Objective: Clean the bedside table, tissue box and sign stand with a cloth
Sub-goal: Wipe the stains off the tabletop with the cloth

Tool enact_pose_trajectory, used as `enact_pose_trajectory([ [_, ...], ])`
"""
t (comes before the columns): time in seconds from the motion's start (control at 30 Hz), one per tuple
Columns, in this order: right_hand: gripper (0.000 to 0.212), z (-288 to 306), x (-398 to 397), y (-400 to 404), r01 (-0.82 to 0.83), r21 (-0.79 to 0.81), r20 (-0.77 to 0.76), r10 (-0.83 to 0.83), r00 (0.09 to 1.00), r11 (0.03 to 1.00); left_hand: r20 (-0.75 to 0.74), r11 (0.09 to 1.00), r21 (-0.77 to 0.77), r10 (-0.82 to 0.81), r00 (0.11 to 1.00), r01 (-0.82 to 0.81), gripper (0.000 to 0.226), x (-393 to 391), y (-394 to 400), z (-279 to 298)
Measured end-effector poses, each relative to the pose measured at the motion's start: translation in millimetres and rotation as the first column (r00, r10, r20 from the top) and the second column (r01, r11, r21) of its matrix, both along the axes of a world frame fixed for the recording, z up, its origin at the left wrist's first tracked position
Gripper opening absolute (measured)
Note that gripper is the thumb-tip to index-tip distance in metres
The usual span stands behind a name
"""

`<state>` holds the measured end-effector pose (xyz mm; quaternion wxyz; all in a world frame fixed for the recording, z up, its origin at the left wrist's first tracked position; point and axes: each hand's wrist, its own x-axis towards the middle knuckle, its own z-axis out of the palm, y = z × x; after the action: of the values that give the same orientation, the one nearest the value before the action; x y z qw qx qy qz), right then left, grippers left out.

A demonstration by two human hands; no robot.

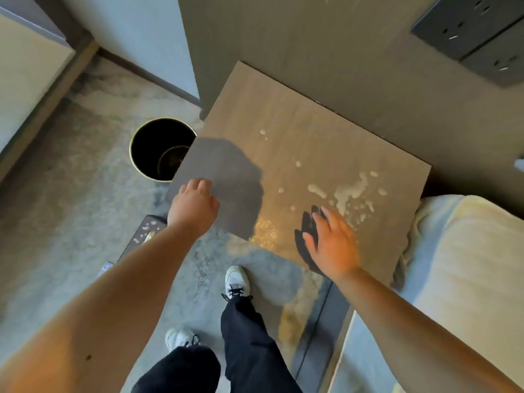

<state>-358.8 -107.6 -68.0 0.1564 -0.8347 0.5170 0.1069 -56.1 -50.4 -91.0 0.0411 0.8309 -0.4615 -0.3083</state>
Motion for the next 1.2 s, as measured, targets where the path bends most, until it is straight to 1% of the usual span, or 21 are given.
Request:
enact_pose_trajectory([
  [0.1, 0.062, -14.2, -44.6, 13.9, 0.095, 0.033, -0.059, -0.093, 0.994, 0.995, 0.063, 1.0, -0.007, -0.029, 0.998, 0.03, 0.045, -6.7, -13.1, -18.5],
  [0.17, 0.063, -22.6, -57.9, 25.9, 0.148, 0.036, -0.057, -0.146, 0.988, 0.988, 0.126, 0.999, -0.039, -0.028, 0.992, 0.033, 0.048, -6.6, -20.4, -31.3],
  [0.23, 0.06, -31.8, -59.6, 37.7, 0.193, 0.02, -0.056, -0.192, 0.98, 0.981, 0.179, 0.998, -0.068, 0.024, 0.984, -0.012, 0.052, -3.3, -27.8, -43.4],
  [0.3, 0.058, -40.2, -54.3, 47.7, 0.266, 0.022, -0.04, -0.265, 0.964, 0.964, 0.199, 0.993, -0.092, 0.09, 0.976, -0.073, 0.059, 1.3, -35.3, -53.4],
  [0.37, 0.052, -45.7, -48.8, 52.9, 0.349, 0.058, 0.042, -0.352, 0.935, 0.935, 0.209, 0.986, -0.125, 0.134, 0.969, -0.109, 0.064, 4.9, -38.9, -60.9],
  [0.43, 0.045, -47.2, -42.7, 48.7, 0.408, 0.101, 0.157, -0.42, 0.894, 0.907, 0.226, 0.98, -0.167, 0.144, 0.963, -0.107, 0.067, 5.6, -38.3, -66.4],
  [0.5, 0.043, -40.6, -28.4, 26.9, 0.425, 0.123, 0.252, -0.442, 0.861, 0.897, 0.246, 0.977, -0.19, 0.145, 0.958, -0.099, 0.068, 5.5, -36.0, -70.1],
  [0.53, 0.044, -37.3, -16.6, 7.1, 0.423, 0.11, 0.307, -0.436, 0.846, 0.899, 0.255, 0.976, -0.196, 0.145, 0.956, -0.096, 0.068, 5.8, -35.8, -71.6],
  [0.63, 0.056, -32.4, 33.2, -77.6, 0.396, 0.039, 0.476, -0.366, 0.8, 0.917, 0.271, 0.975, -0.203, 0.142, 0.952, -0.088, 0.067, 7.7, -35.5, -75.6],
  [0.7, 0.06, -36.1, 68.7, -145.3, 0.36, -0.022, 0.498, -0.302, 0.813, 0.933, 0.283, 0.973, -0.217, 0.135, 0.95, -0.074, 0.067, 7.7, -35.3, -78.7],
  [0.8, 0.049, -47.3, 115.4, -228.8, 0.257, -0.19, 0.424, -0.157, 0.892, 0.948, 0.305, 0.972, -0.225, 0.139, 0.942, -0.071, 0.066, 7.6, -34.9, -81.3],
  [0.9, 0.037, -64.2, 150.6, -265.6, 0.165, -0.306, 0.258, -0.086, 0.962, 0.938, 0.323, 0.97, -0.238, 0.135, 0.937, -0.058, 0.067, 7.5, -33.9, -83.4],
  [0.97, 0.032, -77.5, 171.7, -258.7, 0.125, -0.344, 0.253, -0.036, 0.967, 0.931, 0.331, 0.969, -0.239, 0.135, 0.934, -0.055, 0.066, 7.4, -34.0, -84.8],
  [1.03, 0.024, -87.5, 188.1, -228.9, 0.036, -0.34, 0.308, 0.075, 0.949, 0.94, 0.339, 0.971, -0.234, 0.129, 0.932, -0.049, 0.067, 7.2, -34.0, -84.8],
  [1.13, 0.014, -93.9, 184.1, -155.9, -0.116, -0.328, 0.408, 0.252, 0.878, 0.937, 0.327, 0.974, -0.22, 0.125, 0.937, -0.053, 0.067, 7.5, -34.8, -82.7],
  [1.2, 0.011, -95.3, 166.4, -101.0, -0.22, -0.3, 0.427, 0.337, 0.839, 0.928, 0.319, 0.976, -0.212, 0.118, 0.94, -0.05, 0.067, 7.7, -34.5, -80.3],
])
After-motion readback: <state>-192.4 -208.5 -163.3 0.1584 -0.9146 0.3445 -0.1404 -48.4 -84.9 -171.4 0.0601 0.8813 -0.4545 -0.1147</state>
